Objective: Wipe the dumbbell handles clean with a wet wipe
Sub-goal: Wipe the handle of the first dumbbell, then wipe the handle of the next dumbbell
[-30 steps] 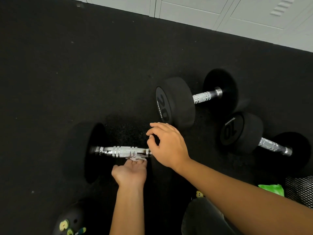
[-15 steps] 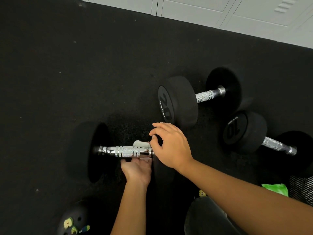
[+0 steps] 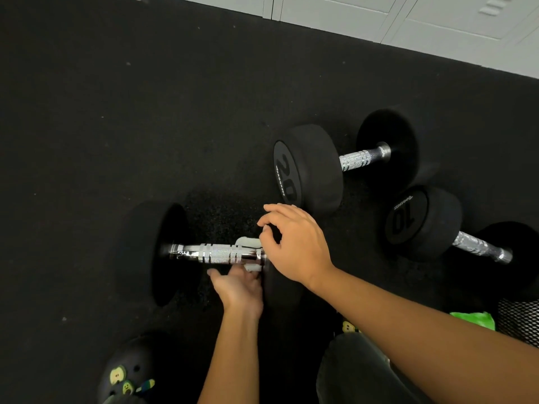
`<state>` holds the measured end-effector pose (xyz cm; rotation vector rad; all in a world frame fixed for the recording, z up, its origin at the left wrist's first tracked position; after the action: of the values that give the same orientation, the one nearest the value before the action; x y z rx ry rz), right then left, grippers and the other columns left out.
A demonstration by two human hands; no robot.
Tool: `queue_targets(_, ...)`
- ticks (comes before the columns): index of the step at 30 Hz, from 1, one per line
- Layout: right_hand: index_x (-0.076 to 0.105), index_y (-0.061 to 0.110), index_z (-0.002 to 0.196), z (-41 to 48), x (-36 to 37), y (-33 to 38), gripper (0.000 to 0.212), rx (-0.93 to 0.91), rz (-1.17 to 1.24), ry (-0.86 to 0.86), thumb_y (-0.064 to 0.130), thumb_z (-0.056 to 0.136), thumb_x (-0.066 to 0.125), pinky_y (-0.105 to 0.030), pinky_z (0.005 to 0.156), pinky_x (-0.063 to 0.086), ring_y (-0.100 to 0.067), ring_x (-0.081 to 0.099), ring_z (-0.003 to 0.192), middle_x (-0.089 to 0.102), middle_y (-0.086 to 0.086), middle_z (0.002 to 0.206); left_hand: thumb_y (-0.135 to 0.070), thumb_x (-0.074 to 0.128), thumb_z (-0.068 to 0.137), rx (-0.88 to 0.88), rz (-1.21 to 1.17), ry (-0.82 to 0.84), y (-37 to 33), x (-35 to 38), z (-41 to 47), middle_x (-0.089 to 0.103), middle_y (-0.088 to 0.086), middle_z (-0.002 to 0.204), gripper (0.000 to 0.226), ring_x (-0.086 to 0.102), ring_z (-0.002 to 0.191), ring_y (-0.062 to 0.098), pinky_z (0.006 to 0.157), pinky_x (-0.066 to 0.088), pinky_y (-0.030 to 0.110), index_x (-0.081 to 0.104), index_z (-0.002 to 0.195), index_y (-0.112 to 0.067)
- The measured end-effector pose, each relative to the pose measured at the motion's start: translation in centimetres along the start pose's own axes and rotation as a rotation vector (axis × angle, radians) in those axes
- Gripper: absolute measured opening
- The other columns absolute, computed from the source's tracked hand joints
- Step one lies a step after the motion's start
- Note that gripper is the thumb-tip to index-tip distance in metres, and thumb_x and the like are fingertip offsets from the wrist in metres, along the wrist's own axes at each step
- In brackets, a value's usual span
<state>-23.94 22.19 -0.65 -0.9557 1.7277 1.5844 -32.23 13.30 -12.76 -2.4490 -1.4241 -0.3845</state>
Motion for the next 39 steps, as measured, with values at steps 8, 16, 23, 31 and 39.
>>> queue_targets(8,0.071,0.017,0.094,-0.2,0.0,0.1,0.039,-0.014,-0.007,-0.021,0.033,0.082,0.037,-0.023,0.105,0.027,-0.014,0.056,0.114,0.065,0.001,0.117,-0.066,0.011,0.090,0.031,0.061,0.093,0.0,-0.2,1.5,0.017,0.020,0.154,0.083,0.013,0.143,0.034,0.117,0.005,0.041,0.016,0.149,-0.007)
queue_targets(16,0.071,0.017,0.098,-0.1,0.0,0.1,0.029,-0.021,-0.002,-0.001,0.026,0.085,0.046,-0.023,0.106,0.024,-0.013,0.053,0.118,0.064,0.000,0.120,-0.033,0.025,0.098,0.213,0.341,0.008,0.1,-1.3,-2.3,0.062,0.014,0.115,0.049,0.055,0.106,0.024,0.099,0.038,0.037,0.057,0.123,-0.006)
queue_targets(23,0.071,0.017,0.098,0.0,-0.1,0.2,0.027,-0.030,-0.010,0.007,0.024,0.085,0.048,-0.023,0.106,0.024,-0.011,0.053,0.118,0.064,0.001,0.120,-0.011,0.059,0.088,0.277,0.456,-0.118,-0.9,-1.3,-4.3,0.071,0.008,0.091,0.014,0.066,0.086,0.017,0.071,0.051,0.025,0.069,0.097,-0.006)
queue_targets(31,0.071,0.014,0.098,-0.2,-0.4,0.6,0.024,-0.064,-0.011,-0.020,0.021,0.086,0.050,-0.030,0.107,0.030,-0.013,0.054,0.117,0.066,-0.002,0.116,-0.005,0.056,0.085,0.310,0.539,-0.290,-2.6,-2.5,-6.6,0.051,0.001,0.060,0.023,0.045,0.054,0.011,0.054,0.041,0.020,0.053,0.063,-0.011)
queue_targets(39,0.067,0.011,0.108,-0.1,-0.8,0.4,0.031,0.028,0.227,0.218,0.028,0.097,0.043,-0.025,0.105,0.028,-0.012,0.049,0.118,0.060,-0.002,0.123,-0.010,0.057,0.090,0.487,0.603,-0.221,-5.6,-0.3,-10.5,0.065,-0.001,0.093,0.013,0.063,0.088,0.013,0.082,0.046,0.026,0.061,0.081,-0.020)
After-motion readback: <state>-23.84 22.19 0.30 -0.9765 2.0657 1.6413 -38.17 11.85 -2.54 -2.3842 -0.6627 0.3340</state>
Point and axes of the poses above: each hand's wrist, its own z-axis towards the middle knuckle, its own x-axis out of the palm, y = z × x, the point moved 10 cm from there along z, towards the middle knuckle
